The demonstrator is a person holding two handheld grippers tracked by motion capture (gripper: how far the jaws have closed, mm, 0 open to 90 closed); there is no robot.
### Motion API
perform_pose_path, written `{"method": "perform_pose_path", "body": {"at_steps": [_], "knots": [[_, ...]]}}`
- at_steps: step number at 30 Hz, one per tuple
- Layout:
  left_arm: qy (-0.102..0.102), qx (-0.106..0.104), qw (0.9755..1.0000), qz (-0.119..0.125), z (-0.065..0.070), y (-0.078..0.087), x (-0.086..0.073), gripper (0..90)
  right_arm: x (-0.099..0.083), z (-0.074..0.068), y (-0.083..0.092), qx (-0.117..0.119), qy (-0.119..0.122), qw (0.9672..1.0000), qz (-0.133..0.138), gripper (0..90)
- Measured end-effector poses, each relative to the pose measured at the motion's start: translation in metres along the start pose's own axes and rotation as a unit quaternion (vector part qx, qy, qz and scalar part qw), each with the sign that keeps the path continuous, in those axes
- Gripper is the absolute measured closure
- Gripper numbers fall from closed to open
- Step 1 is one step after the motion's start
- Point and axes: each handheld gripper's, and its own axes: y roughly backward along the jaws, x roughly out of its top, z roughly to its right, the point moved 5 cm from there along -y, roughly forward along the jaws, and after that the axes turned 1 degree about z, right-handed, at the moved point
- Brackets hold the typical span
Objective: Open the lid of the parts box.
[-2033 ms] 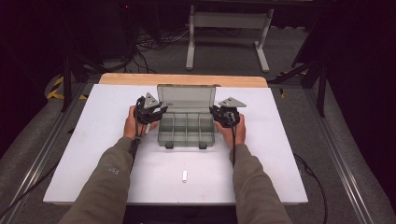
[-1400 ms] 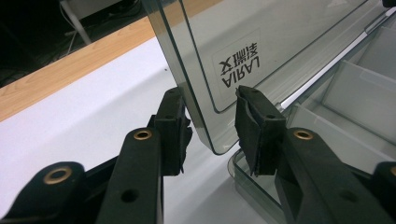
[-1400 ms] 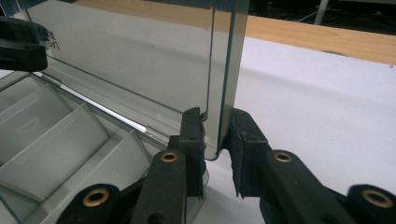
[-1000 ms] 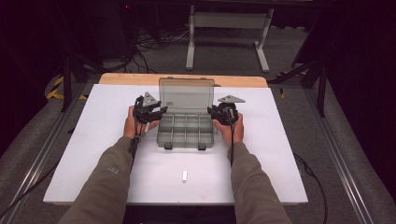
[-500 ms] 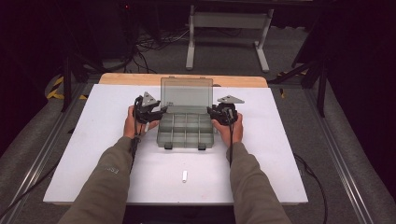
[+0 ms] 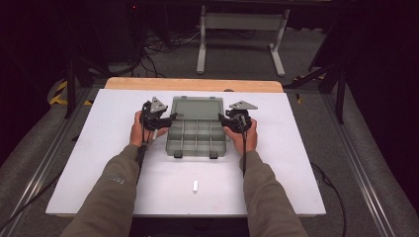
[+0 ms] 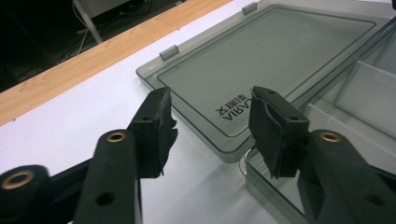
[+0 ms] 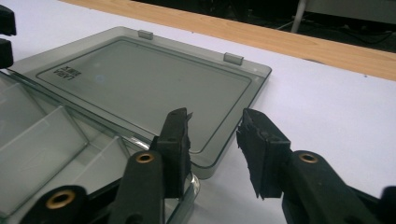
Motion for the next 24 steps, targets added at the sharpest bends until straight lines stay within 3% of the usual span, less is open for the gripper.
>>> {"method": "perform_pose_path", "body": {"at_steps": [4,9,12,18,20,24], "knots": [[-0.001,-0.004,1.0000,-0.002,0.000,0.002,0.000,44.7,0.002,-0.002,0.003,0.008,0.004,0.9999,0.009,56.7],[-0.013,-0.014,0.9998,-0.010,0.002,0.005,0.001,40.8,0.002,-0.009,0.005,0.012,0.038,0.9992,0.010,54.9],[-0.029,-0.020,0.9991,-0.023,0.005,0.007,0.001,38.8,0.002,-0.011,0.007,0.011,0.049,0.9987,0.011,54.4],[-0.052,-0.028,0.9981,-0.017,0.006,0.018,0.001,36.7,0.002,-0.013,0.013,0.010,0.057,0.9982,0.016,54.2],[-0.072,-0.034,0.9967,-0.014,0.008,0.028,0.003,36.0,0.003,-0.013,0.018,0.014,0.054,0.9982,0.022,54.5],[-0.090,-0.034,0.9953,-0.009,0.009,0.042,0.007,32.6,0.007,-0.021,0.028,0.008,0.089,0.9957,0.024,54.1]]}}
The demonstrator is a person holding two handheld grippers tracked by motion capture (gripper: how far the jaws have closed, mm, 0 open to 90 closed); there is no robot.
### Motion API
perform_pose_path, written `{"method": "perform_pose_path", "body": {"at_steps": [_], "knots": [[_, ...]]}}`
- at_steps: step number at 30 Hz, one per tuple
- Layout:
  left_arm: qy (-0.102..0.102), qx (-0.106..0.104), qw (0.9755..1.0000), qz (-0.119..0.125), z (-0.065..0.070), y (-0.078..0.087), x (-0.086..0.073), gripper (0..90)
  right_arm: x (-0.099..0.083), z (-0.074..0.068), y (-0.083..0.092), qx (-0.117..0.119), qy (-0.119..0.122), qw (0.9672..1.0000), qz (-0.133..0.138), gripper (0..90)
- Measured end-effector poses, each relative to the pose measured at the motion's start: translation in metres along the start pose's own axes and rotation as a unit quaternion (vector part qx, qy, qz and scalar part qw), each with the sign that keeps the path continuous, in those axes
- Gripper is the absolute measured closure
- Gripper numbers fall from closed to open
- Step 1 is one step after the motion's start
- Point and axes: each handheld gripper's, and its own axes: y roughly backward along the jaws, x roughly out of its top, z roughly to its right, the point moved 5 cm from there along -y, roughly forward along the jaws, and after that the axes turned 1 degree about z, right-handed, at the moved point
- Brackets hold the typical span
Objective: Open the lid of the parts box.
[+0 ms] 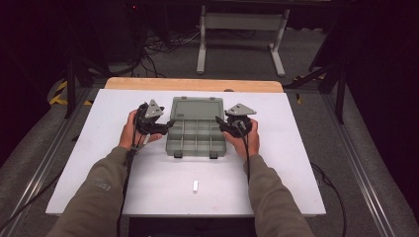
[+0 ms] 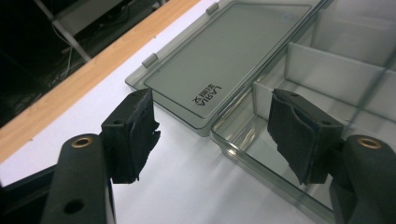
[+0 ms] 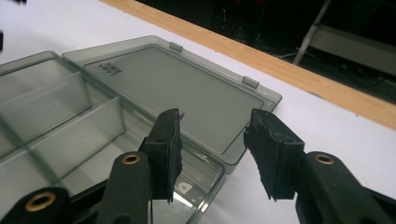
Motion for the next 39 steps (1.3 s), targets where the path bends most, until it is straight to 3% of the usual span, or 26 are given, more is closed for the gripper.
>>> {"method": "perform_pose_path", "body": {"at_steps": [3,5,12,23,25,31,35,39], "knots": [[0.000,-0.003,0.9999,0.012,0.001,0.010,0.003,32.0,0.003,-0.004,0.005,0.006,0.008,0.9999,0.007,53.4],[-0.008,-0.005,0.9998,0.019,0.003,0.016,0.006,31.1,0.008,-0.009,0.013,0.022,0.010,0.9995,0.022,51.8],[-0.030,-0.015,0.9988,0.036,0.018,0.032,0.009,28.3,0.013,-0.017,0.030,0.032,0.035,0.9981,0.038,49.6],[-0.040,-0.025,0.9970,0.062,0.038,0.068,-0.009,25.3,0.010,-0.033,0.068,0.056,0.037,0.9951,0.072,40.8],[-0.037,-0.029,0.9965,0.069,0.043,0.073,-0.013,25.0,0.007,-0.035,0.072,0.057,0.039,0.9949,0.073,40.0],[-0.060,-0.031,0.9938,0.088,0.069,0.091,-0.027,23.4,-0.011,-0.049,0.082,0.068,0.047,0.9944,0.065,37.4],[-0.065,-0.037,0.9932,0.089,0.078,0.095,-0.033,22.6,-0.020,-0.056,0.083,0.080,0.050,0.9939,0.058,36.8],[-0.069,-0.044,0.9932,0.083,0.088,0.096,-0.041,22.1,-0.033,-0.070,0.085,0.095,0.071,0.9920,0.043,34.9]]}}
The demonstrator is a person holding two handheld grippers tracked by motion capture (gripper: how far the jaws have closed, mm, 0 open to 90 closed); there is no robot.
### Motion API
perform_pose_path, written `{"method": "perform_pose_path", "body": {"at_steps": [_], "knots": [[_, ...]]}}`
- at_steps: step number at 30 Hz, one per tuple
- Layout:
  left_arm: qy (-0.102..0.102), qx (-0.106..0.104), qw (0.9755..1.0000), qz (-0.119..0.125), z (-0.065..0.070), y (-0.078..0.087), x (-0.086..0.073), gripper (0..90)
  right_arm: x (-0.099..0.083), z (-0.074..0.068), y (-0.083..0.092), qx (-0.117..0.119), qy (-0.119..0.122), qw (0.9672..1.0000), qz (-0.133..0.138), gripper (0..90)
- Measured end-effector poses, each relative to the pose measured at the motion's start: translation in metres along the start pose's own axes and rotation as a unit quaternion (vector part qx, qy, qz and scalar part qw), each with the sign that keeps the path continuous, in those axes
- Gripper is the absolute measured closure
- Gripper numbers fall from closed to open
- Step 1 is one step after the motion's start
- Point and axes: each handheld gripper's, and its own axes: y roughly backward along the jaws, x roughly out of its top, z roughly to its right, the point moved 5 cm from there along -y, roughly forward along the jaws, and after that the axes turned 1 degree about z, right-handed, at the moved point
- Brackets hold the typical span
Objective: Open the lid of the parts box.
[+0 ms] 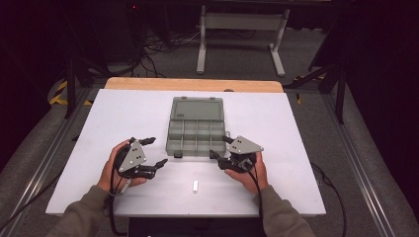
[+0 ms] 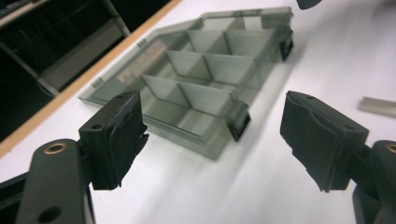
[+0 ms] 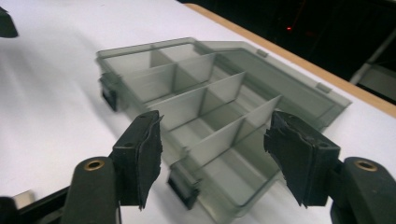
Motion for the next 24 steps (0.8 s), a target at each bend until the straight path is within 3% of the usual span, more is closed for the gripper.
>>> {"method": "perform_pose_path", "body": {"at_steps": [11,14,18,24], "knots": [[0.004,-0.042,0.9991,-0.004,0.021,0.006,-0.016,16.9,-0.009,-0.025,0.007,0.049,0.005,0.9988,-0.009,26.5],[0.005,-0.047,0.9988,-0.012,0.025,0.009,-0.022,14.5,-0.015,-0.034,0.005,0.072,0.001,0.9971,-0.024,23.4],[0.020,-0.047,0.9987,-0.011,0.030,0.016,-0.029,12.3,-0.020,-0.045,0.003,0.095,0.006,0.9946,-0.041,20.6],[0.027,-0.046,0.9984,-0.019,0.033,0.027,-0.040,11.1,-0.026,-0.061,0.001,0.131,0.019,0.9889,-0.067,17.9]]}}
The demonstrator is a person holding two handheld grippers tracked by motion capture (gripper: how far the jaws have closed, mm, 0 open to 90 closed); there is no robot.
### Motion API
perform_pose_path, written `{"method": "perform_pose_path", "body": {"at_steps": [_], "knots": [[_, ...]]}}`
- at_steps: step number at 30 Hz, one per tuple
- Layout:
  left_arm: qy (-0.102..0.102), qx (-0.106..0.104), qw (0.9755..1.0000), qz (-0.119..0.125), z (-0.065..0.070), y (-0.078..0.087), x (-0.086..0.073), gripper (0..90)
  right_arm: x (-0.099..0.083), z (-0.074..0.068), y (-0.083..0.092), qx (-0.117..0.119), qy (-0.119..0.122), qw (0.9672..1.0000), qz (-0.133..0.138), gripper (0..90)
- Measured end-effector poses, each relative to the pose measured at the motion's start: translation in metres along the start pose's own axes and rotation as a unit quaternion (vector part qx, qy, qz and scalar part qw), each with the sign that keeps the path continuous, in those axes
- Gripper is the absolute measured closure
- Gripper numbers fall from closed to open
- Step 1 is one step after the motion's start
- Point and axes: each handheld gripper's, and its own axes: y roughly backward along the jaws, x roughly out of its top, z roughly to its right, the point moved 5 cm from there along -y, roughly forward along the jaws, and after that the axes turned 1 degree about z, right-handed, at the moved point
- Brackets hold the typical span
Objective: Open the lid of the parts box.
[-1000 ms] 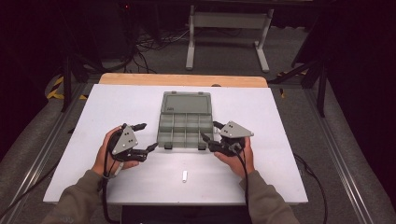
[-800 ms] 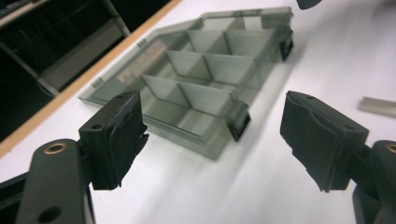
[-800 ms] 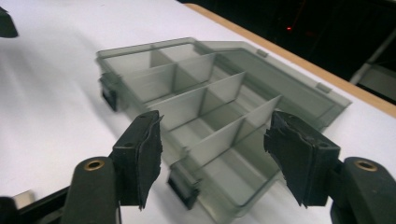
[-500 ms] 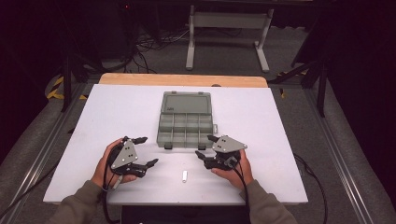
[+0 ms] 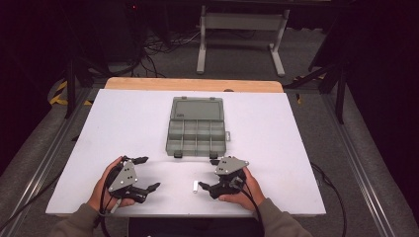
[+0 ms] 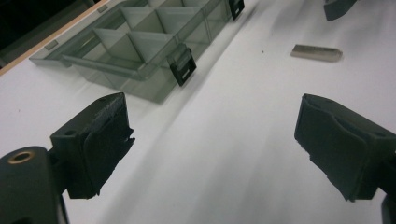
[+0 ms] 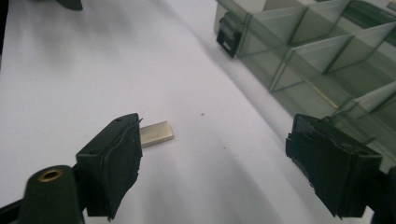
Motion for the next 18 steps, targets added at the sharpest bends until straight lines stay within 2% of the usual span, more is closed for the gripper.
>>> {"method": "perform_pose_path", "body": {"at_steps": [3,7,12,14,15,18], "knots": [[0.007,0.001,1.0000,0.001,0.001,0.005,-0.004,11.1,-0.003,-0.006,-0.003,0.014,0.000,0.9999,-0.007,17.7],[0.011,0.001,0.9999,0.002,0.002,0.011,-0.007,11.1,-0.002,-0.012,-0.005,0.025,0.014,0.9995,-0.013,17.8],[0.014,0.002,0.9999,0.005,0.000,0.014,-0.008,11.0,-0.001,-0.018,-0.010,0.038,0.038,0.9982,-0.028,19.4],[0.017,0.003,0.9998,0.005,-0.001,0.013,-0.008,11.0,0.000,-0.022,-0.013,0.050,0.048,0.9970,-0.036,22.1],[0.015,0.004,0.9999,0.003,-0.001,0.013,-0.008,11.0,-0.001,-0.024,-0.015,0.052,0.062,0.9957,-0.046,22.9],[0.015,0.003,0.9999,0.003,-0.001,0.012,-0.008,11.0,-0.001,-0.024,-0.016,0.054,0.063,0.9954,-0.049,23.2]]}}
